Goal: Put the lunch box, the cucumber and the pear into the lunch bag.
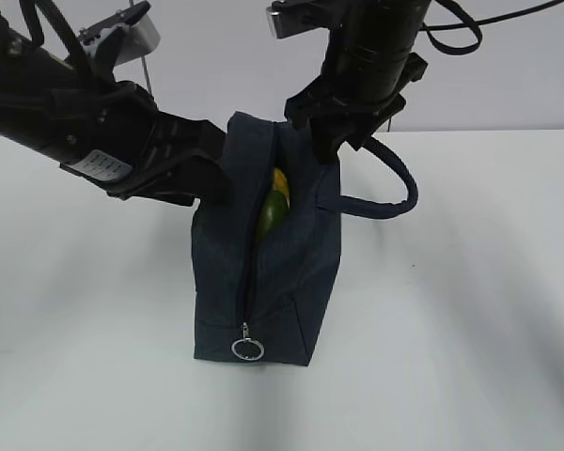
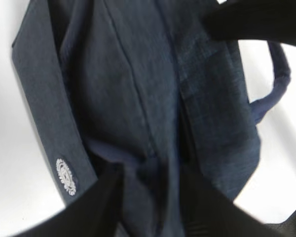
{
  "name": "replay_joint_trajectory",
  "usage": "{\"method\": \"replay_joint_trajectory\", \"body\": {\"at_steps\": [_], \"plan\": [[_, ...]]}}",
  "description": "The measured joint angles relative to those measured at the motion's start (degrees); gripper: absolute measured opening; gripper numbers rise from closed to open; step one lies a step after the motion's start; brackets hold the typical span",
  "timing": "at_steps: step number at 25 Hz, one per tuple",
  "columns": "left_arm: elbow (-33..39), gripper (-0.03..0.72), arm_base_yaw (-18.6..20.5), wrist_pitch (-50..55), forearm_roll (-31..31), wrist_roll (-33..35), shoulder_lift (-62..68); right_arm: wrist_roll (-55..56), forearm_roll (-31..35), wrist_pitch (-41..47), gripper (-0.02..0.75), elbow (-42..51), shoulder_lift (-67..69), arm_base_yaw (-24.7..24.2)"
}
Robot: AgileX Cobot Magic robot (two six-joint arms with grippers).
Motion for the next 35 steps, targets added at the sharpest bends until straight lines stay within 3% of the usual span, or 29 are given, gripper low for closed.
{"method": "replay_joint_trajectory", "body": {"at_steps": [4, 7, 14, 28, 35], "plan": [[0.0, 0.389, 0.0, 0.3, 1.8, 0.1, -0.7, 0.4, 0.0, 0.0, 0.396, 0.0, -1.2, 0.0], [0.0, 0.418, 0.0, 0.9, 6.6, 0.1, -3.2, 0.5, 0.0, -0.1, 0.399, 0.0, -3.2, 0.0], [0.0, 0.424, 0.0, 6.2, 16.3, 0.2, -11.0, 0.6, 2.5, -0.1, 0.398, 0.0, -7.7, 0.0], [0.0, 0.424, 0.0, 17.0, 16.8, 0.3, -13.6, -0.8, 9.4, 0.1, 0.372, 0.2, -18.6, 0.0], [2.2, 0.389, 0.0, 17.6, 16.7, 0.3, -13.8, -2.8, 10.2, 0.2, 0.371, 9.6, -25.7, 0.0]]}}
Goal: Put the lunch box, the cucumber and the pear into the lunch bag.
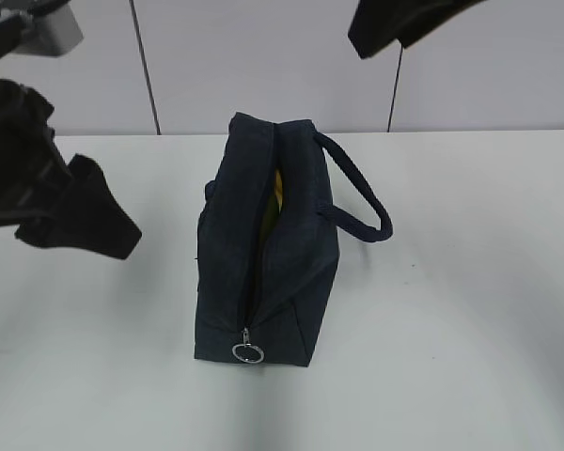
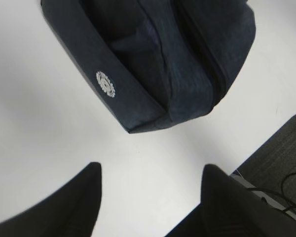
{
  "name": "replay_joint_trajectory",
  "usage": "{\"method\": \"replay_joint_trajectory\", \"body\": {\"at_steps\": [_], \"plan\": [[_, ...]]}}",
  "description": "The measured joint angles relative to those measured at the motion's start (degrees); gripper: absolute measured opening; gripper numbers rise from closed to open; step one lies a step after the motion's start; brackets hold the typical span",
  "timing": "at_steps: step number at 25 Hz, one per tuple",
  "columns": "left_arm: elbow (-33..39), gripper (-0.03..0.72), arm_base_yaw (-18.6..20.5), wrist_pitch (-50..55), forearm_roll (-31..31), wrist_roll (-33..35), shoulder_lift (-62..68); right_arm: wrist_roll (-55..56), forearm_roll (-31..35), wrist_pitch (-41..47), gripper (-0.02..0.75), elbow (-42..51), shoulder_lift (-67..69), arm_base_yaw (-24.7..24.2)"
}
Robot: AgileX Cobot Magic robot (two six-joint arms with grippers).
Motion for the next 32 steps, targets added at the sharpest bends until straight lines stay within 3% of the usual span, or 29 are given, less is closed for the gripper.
{"method": "replay_joint_trajectory", "body": {"at_steps": [11, 16, 26, 29, 32], "plan": [[15.3, 0.368, -2.6, -14.1, -6.9, 2.8, -9.2, -5.9, 5.0, 0.0, 0.371, 22.7, -14.1, -0.1], [16.1, 0.364, -3.4, -16.9, -8.1, 2.9, -11.4, -5.7, 7.0, 0.0, 0.371, 29.2, -17.9, -0.1], [16.1, 0.358, -3.4, -17.1, -10.1, 3.0, -11.4, -5.7, 8.0, -0.4, 0.371, 32.2, -20.6, -0.1], [16.1, 0.358, -3.5, -18.2, -10.1, 3.2, -11.4, -7.0, 8.0, -1.0, 0.371, 37.3, -24.0, -0.1], [16.1, 0.358, -3.6, -19.6, -10.1, 3.3, -11.4, -8.4, 8.0, -6.9, 0.371, 44.3, -28.8, -0.1]]}}
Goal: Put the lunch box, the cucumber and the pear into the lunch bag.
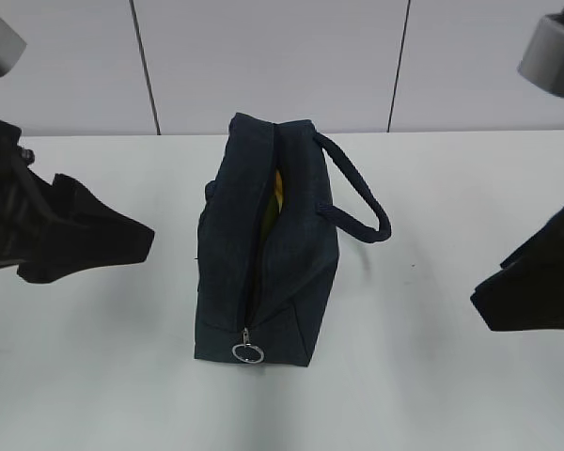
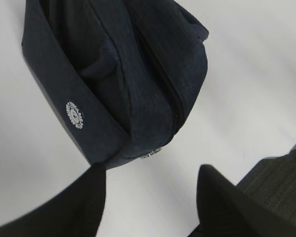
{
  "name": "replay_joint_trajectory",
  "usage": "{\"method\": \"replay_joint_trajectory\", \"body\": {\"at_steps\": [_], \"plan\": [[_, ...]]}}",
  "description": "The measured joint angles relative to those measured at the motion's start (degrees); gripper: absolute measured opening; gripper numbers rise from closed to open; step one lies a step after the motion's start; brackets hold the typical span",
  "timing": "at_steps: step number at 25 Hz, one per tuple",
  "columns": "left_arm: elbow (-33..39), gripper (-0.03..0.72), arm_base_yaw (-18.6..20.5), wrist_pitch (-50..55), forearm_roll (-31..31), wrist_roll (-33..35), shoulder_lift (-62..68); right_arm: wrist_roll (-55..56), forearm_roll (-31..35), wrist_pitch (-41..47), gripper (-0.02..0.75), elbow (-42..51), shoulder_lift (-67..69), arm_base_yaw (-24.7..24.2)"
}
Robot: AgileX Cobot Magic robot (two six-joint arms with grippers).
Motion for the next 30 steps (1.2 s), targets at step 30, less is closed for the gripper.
{"method": "replay_joint_trajectory", "body": {"at_steps": [30], "plan": [[0.5, 0.269, -1.6, -8.7, -2.5, 9.8, 3.4, -20.5, 32.6, -44.1, 0.371, 31.7, -6.3, 0.0]]}}
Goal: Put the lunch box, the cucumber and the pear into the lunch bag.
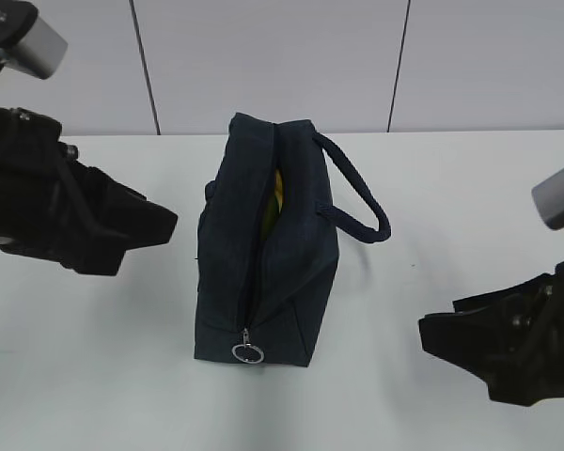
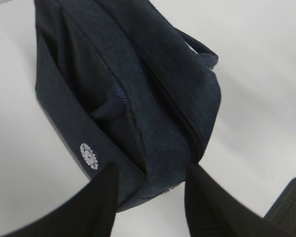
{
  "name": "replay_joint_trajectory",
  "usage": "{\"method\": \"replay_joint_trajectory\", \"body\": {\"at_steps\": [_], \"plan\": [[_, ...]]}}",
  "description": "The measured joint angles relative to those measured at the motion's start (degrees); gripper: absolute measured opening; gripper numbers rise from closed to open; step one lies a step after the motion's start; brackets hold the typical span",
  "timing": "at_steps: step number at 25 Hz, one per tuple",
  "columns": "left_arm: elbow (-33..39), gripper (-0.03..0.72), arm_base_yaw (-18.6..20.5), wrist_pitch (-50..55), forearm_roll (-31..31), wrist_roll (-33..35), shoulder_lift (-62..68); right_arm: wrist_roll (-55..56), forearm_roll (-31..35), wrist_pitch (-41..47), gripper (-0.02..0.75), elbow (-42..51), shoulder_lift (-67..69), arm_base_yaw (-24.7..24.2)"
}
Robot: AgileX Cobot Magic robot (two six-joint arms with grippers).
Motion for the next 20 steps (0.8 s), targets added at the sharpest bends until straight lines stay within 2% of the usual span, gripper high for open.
{"method": "replay_joint_trajectory", "body": {"at_steps": [5, 8, 10, 13, 16, 17, 20], "plan": [[0.0, 0.253, -2.6, 0.1, -0.5, 2.4, 1.2, -8.5, 0.7, -0.5, 0.371, 0.0, 3.9, 0.0], [0.0, 0.252, -2.6, 1.3, -0.6, 2.7, 3.7, -13.1, 4.2, -0.6, 0.362, 0.0, 7.5, 0.0], [0.0, 0.252, -2.6, 1.6, -0.6, 2.9, 5.4, -18.8, 9.9, -0.7, 0.332, 0.0, 9.7, 0.0], [0.0, 0.252, -2.6, 1.4, -0.6, 3.7, 7.7, -32.0, 22.4, -0.7, 0.296, 0.3, 12.5, 0.0], [0.0, 0.252, -2.6, 0.2, -0.6, 4.6, 8.8, -51.7, 40.5, 0.5, 0.288, 1.8, 14.6, 0.0], [0.0, 0.252, -2.6, -0.5, -0.6, 4.7, 9.0, -56.7, 44.6, 1.6, 0.286, 2.5, 15.3, 0.0], [0.0, 0.252, -2.6, -2.6, -0.5, 4.7, 9.2, -65.8, 49.9, 5.2, 0.286, 3.2, 17.3, 0.0]]}}
